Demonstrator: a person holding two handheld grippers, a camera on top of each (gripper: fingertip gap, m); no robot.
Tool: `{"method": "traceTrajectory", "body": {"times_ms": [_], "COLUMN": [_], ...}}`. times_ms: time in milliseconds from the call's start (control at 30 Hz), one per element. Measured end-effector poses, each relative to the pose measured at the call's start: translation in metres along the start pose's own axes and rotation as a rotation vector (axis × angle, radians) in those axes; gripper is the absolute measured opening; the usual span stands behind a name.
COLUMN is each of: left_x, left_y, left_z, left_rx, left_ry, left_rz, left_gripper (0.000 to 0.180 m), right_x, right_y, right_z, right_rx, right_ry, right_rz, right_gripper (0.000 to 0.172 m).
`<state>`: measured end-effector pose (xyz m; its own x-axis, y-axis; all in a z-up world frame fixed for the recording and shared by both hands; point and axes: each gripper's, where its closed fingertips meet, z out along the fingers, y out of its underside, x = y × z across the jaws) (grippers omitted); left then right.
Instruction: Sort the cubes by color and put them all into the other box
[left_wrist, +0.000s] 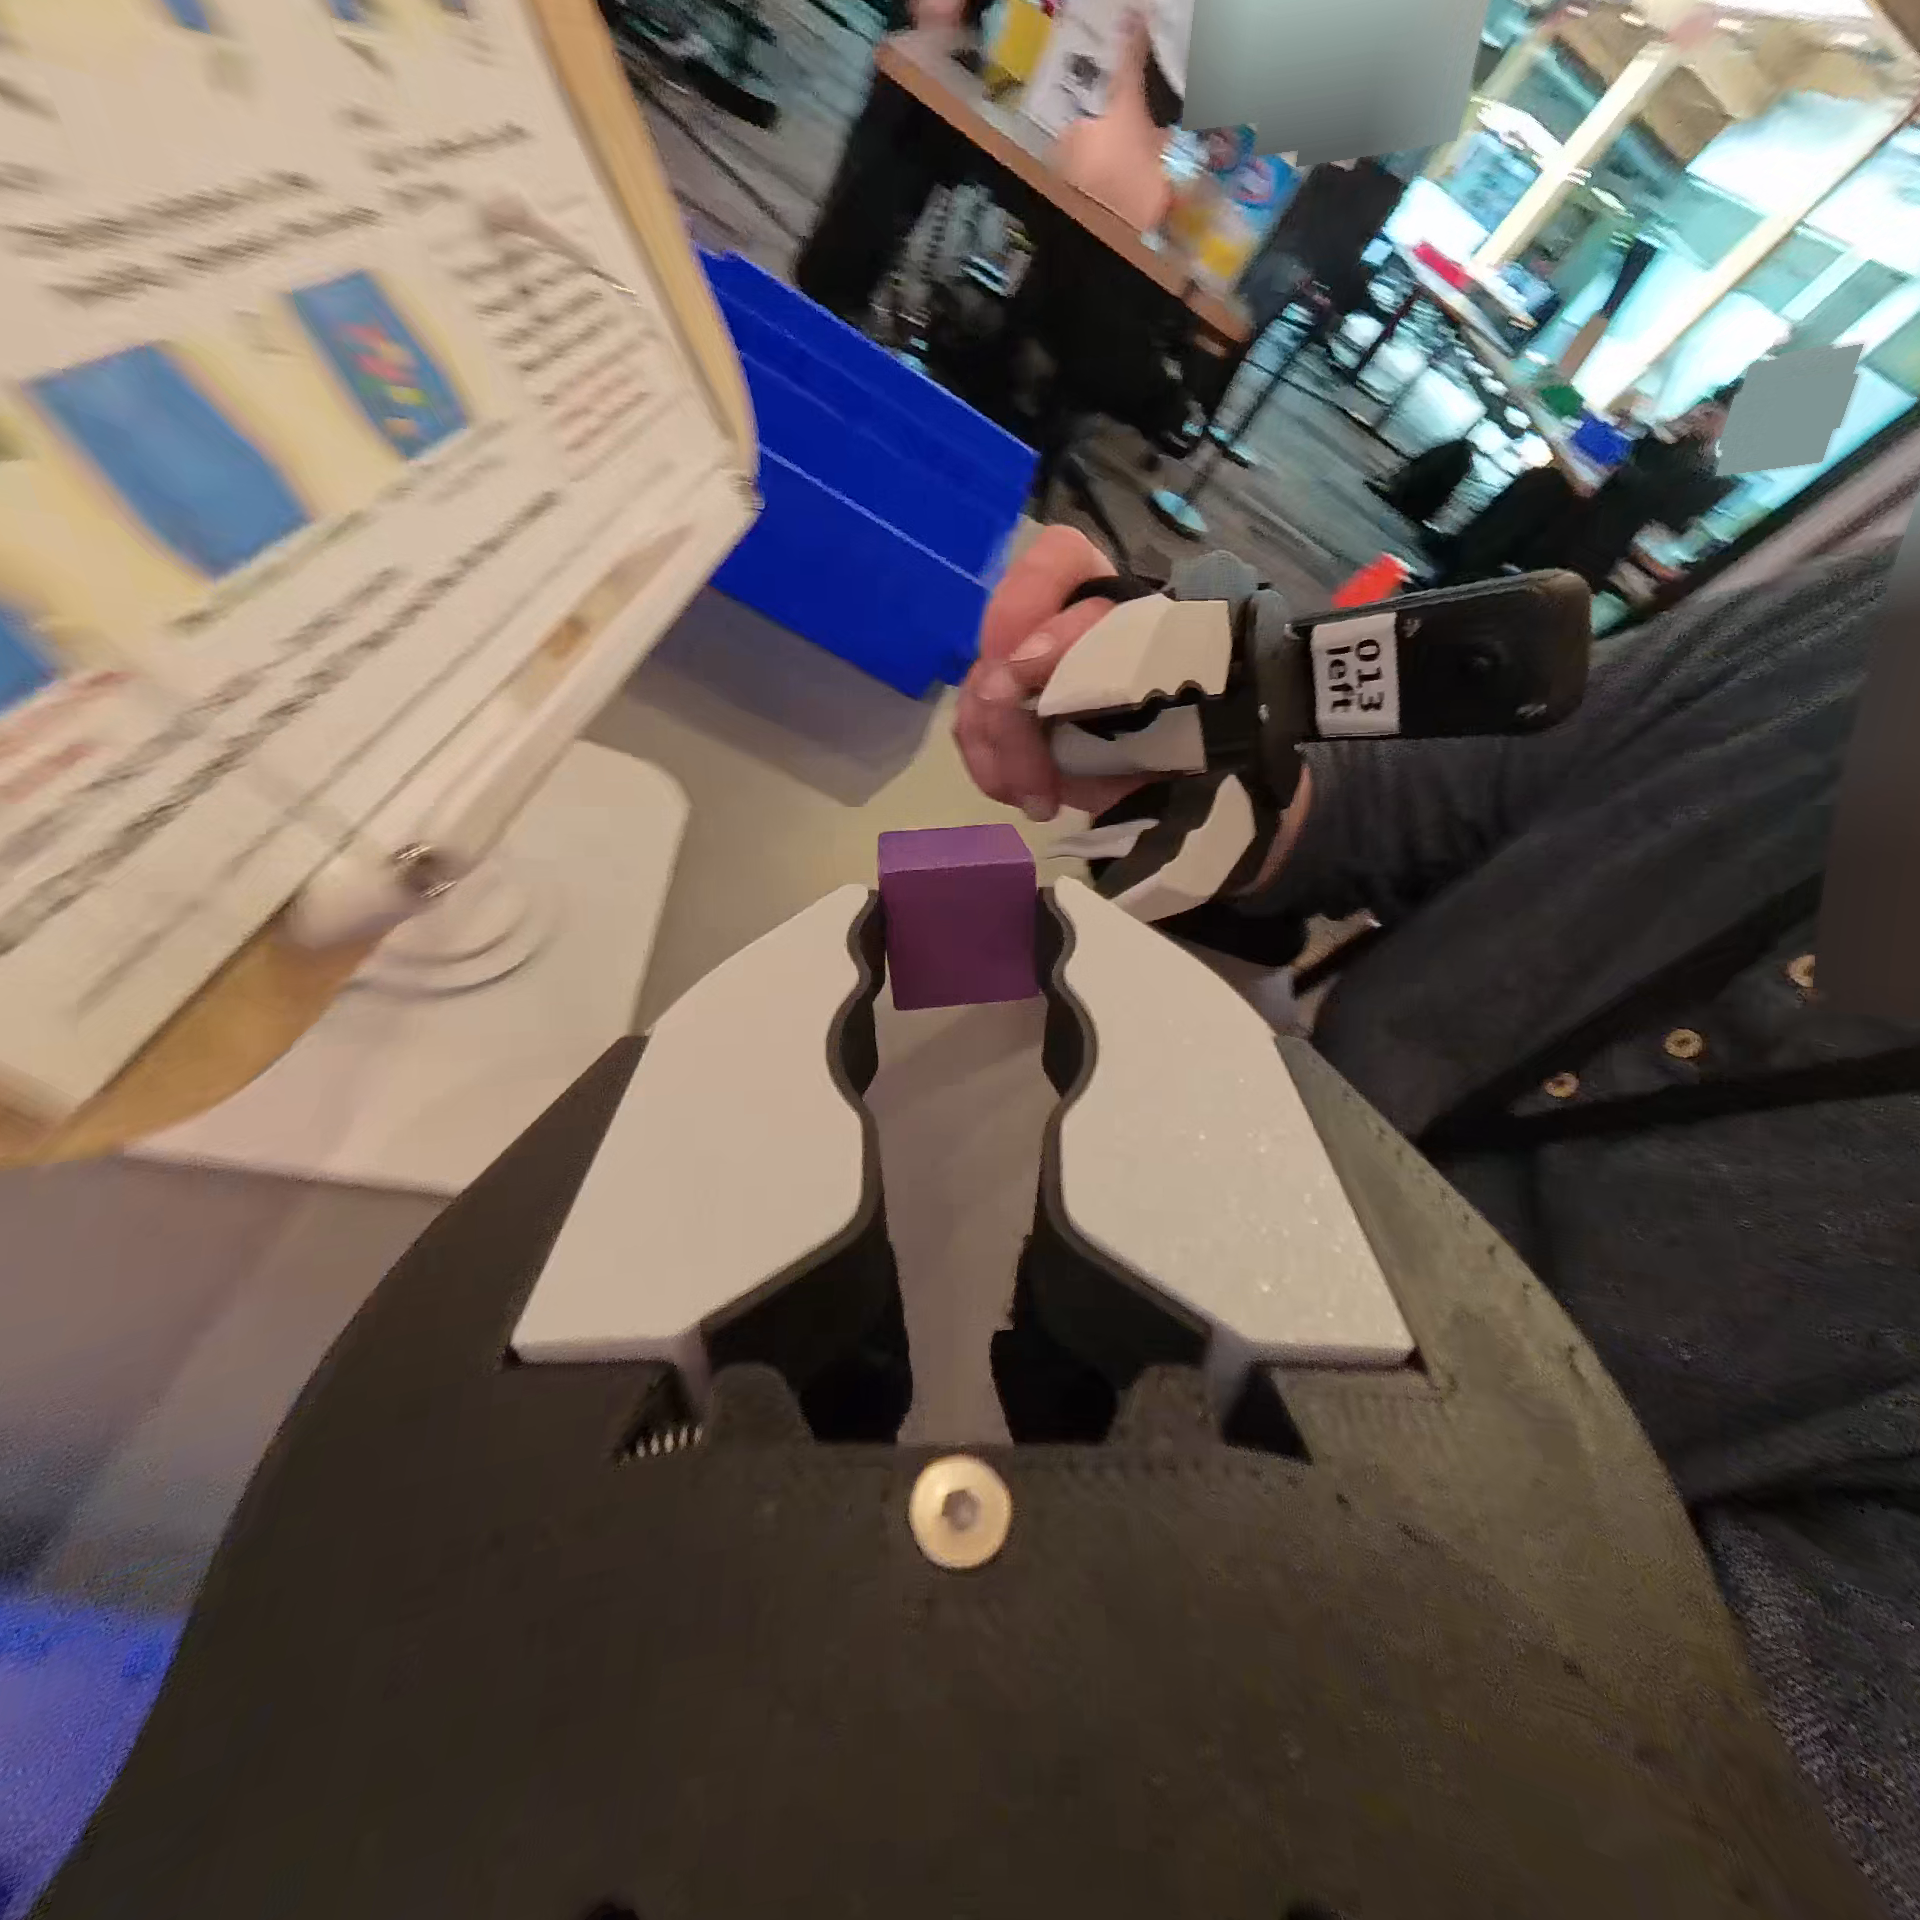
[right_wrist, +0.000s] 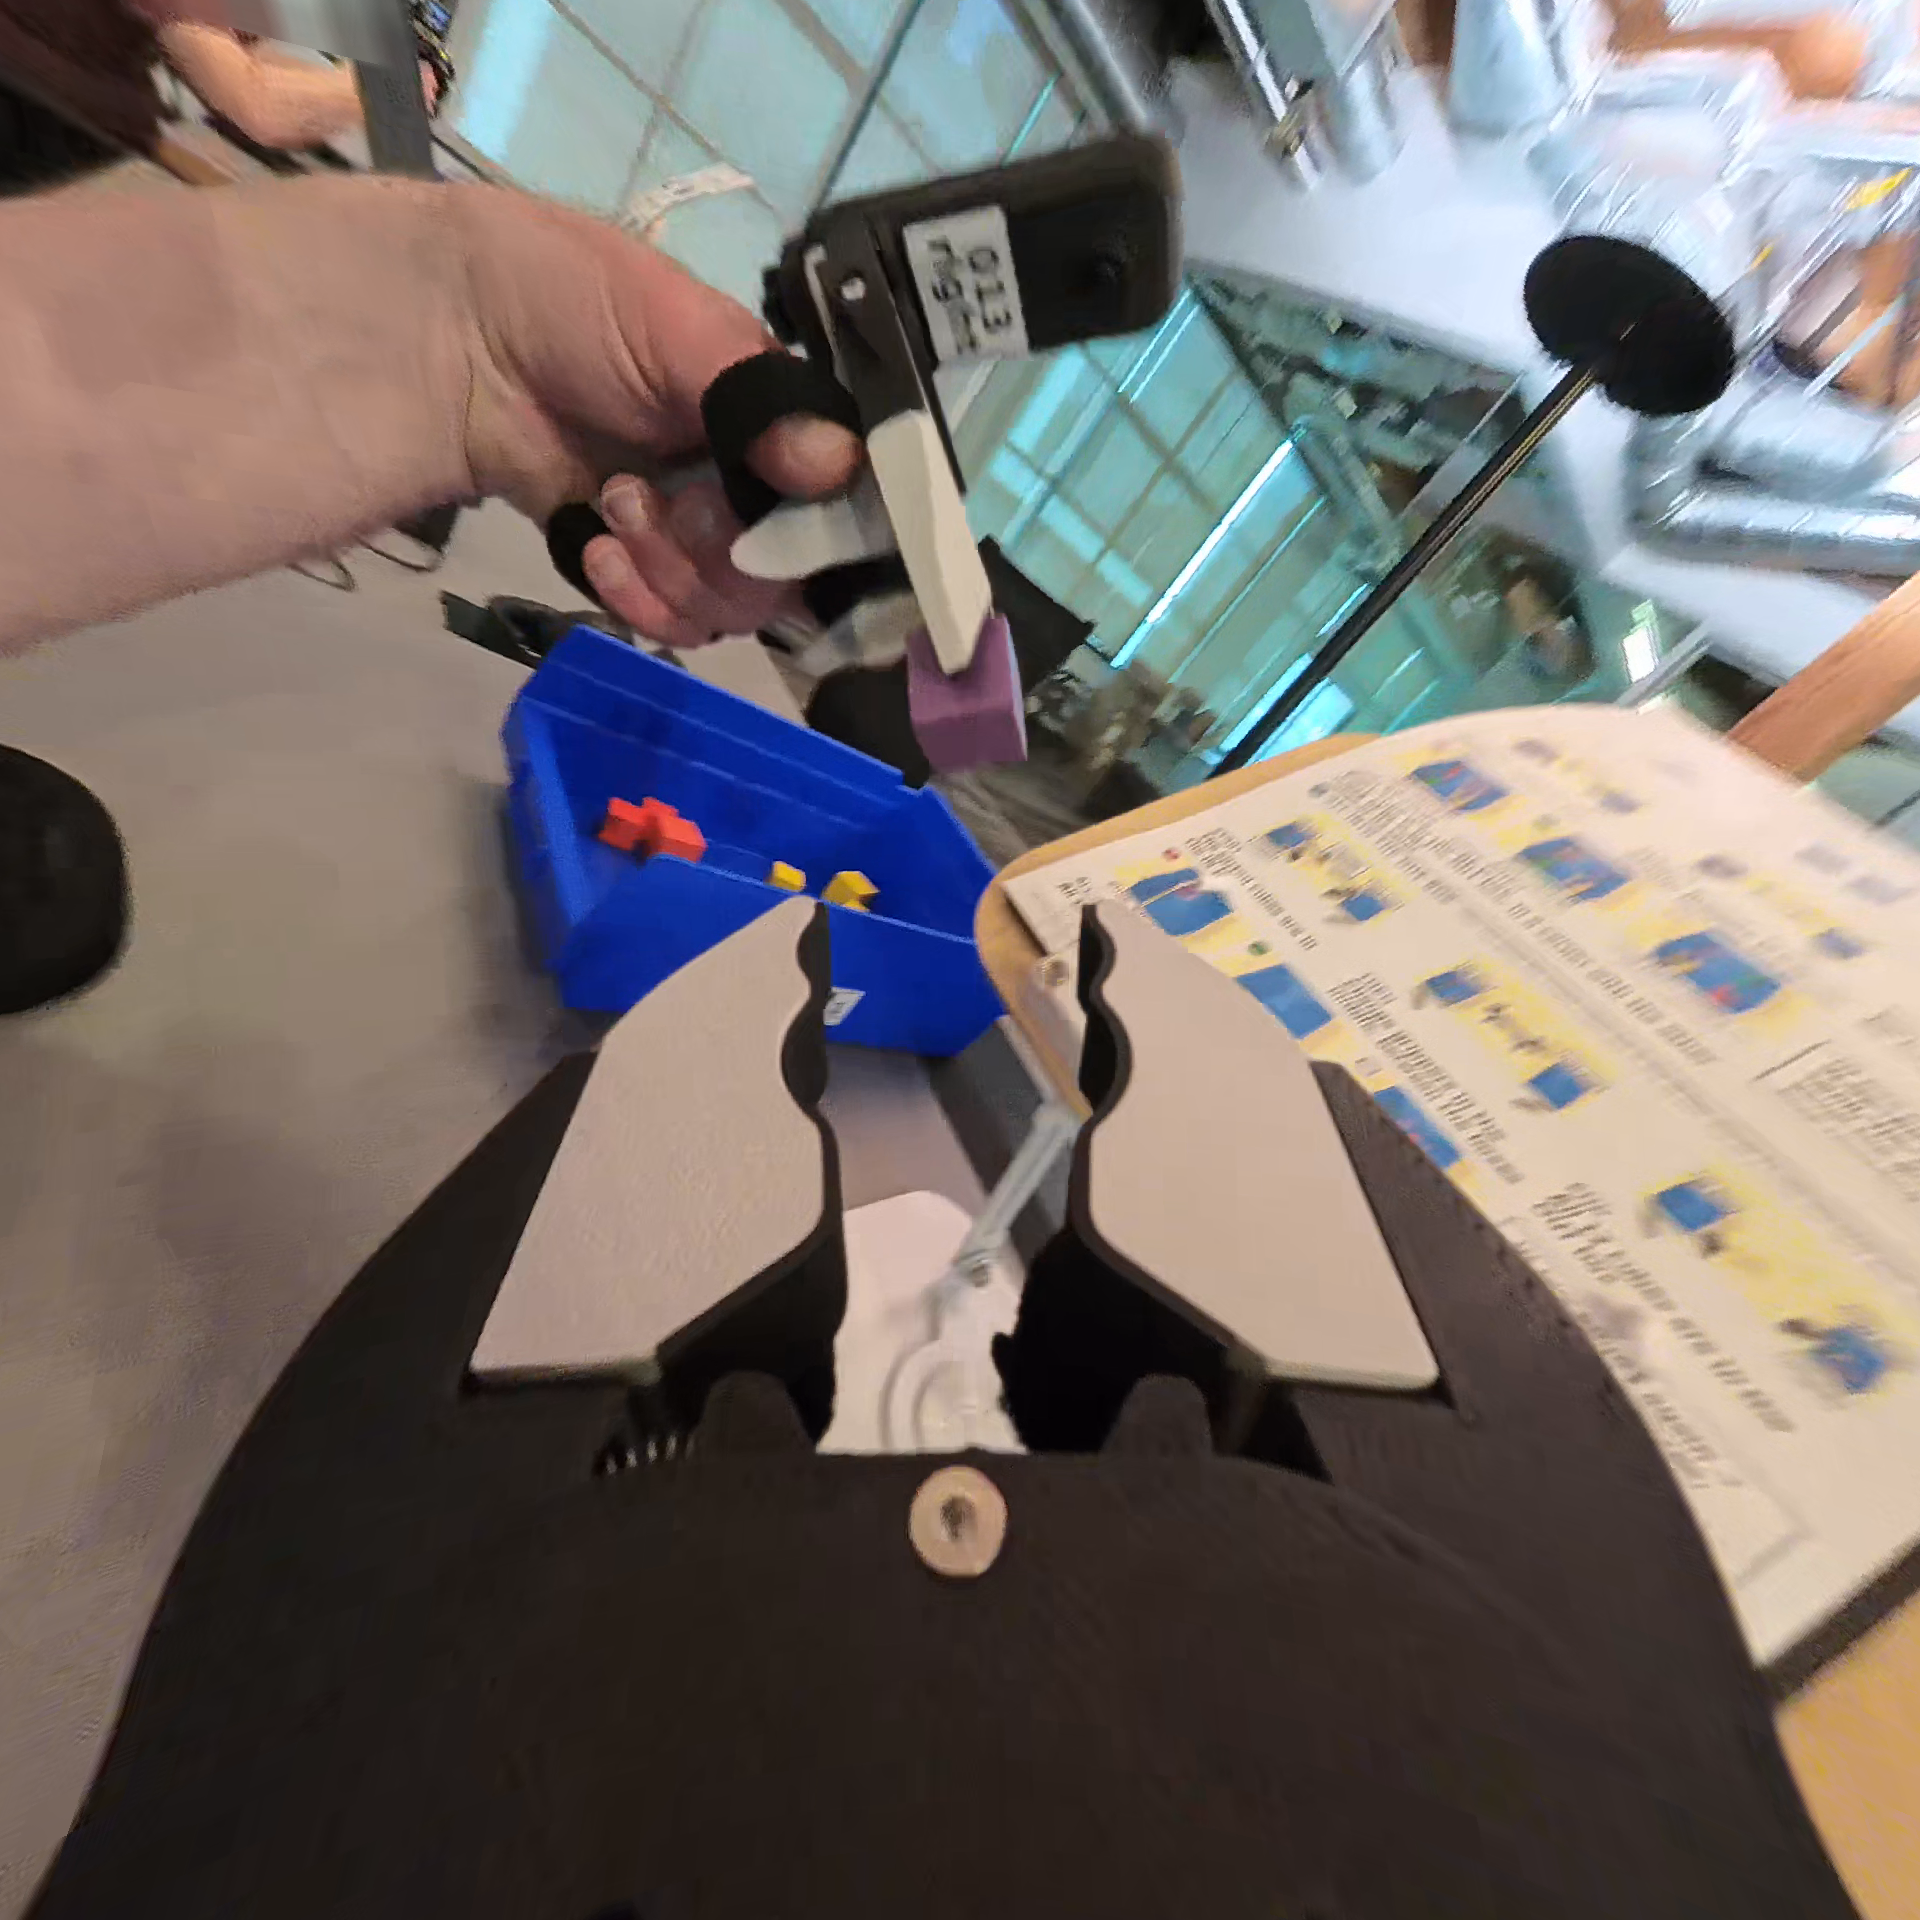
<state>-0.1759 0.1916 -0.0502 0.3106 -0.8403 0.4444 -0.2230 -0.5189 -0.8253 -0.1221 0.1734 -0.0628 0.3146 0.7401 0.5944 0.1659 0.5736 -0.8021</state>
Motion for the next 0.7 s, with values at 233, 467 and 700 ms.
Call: {"method": "traceTrajectory", "body": {"times_ms": [233,467,700], "left_x": [0.023,0.033,0.041], "left_y": [0.004,0.003,-0.018], "left_z": [0.065,0.078,0.077], "left_rx": [-0.063,-0.048,0.054], "left_ry": [0.261,0.363,0.365], "left_rz": [-0.031,-0.059,-0.058], "left_gripper": [0.028,0.027,0.036], "right_x": [0.012,0.011,0.038], "right_y": [0.003,0.007,-0.002], "right_z": [-0.004,-0.005,-0.020], "right_rx": [-0.040,-0.042,-0.032], "right_ry": [0.113,0.136,0.178], "right_rz": [-0.209,-0.291,-0.264], "right_gripper": [0.048,0.028,0.028]}}
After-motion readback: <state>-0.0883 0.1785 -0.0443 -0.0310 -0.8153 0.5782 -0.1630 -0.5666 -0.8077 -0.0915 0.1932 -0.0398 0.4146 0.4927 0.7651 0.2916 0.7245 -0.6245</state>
